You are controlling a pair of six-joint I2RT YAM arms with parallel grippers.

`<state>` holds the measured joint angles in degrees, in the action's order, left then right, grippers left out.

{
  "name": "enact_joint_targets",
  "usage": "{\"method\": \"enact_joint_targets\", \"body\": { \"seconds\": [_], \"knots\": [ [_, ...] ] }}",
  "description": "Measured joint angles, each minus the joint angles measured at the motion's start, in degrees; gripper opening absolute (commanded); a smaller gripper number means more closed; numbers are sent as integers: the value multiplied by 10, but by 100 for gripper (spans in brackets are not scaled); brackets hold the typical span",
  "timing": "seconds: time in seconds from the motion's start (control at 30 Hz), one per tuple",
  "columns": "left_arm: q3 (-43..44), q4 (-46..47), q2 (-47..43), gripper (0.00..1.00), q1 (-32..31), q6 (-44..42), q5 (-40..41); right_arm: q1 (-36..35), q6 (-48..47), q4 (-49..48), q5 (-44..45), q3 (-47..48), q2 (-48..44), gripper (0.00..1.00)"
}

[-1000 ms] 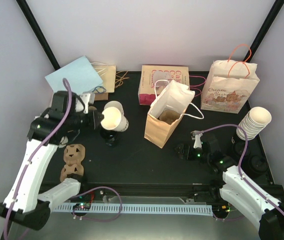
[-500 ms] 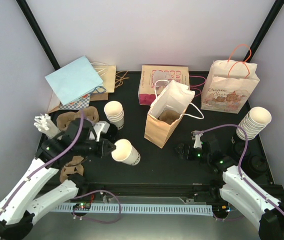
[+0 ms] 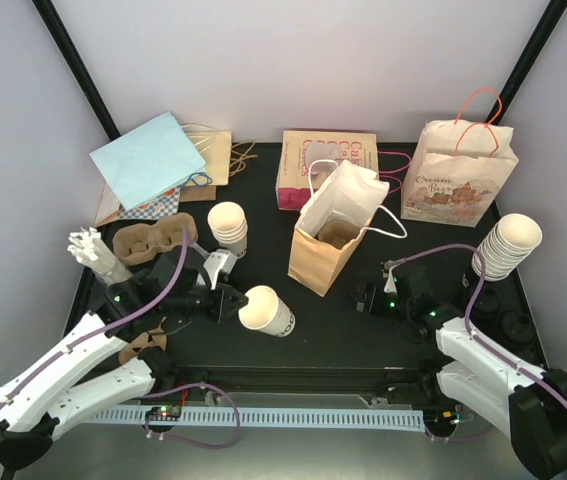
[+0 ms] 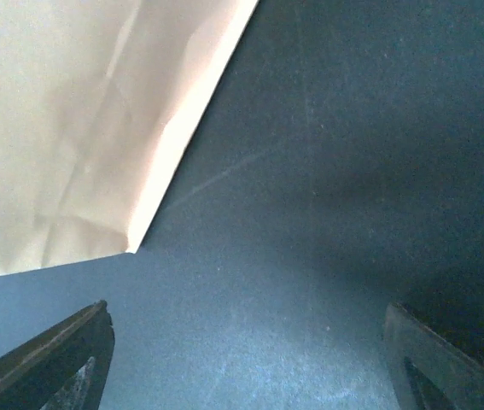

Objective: Pack the takeout coffee

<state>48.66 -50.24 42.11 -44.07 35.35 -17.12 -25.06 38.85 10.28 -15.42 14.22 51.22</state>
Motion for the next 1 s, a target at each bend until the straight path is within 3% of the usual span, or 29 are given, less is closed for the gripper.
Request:
{"method": "enact_joint_targets", "body": {
  "seconds": [0.1, 0.4, 1.0],
  "knots": [
    [-11, 9, 0, 2, -3, 1, 3, 0, 13, -9, 7, 10, 14, 81],
    [-16, 24, 0, 2, -3, 1, 5, 0, 43, -57, 14, 30, 75, 46],
    [-20, 32, 8, 2, -3, -4, 7, 0, 58, -177, -16, 67, 246, 47]
  ]
}}
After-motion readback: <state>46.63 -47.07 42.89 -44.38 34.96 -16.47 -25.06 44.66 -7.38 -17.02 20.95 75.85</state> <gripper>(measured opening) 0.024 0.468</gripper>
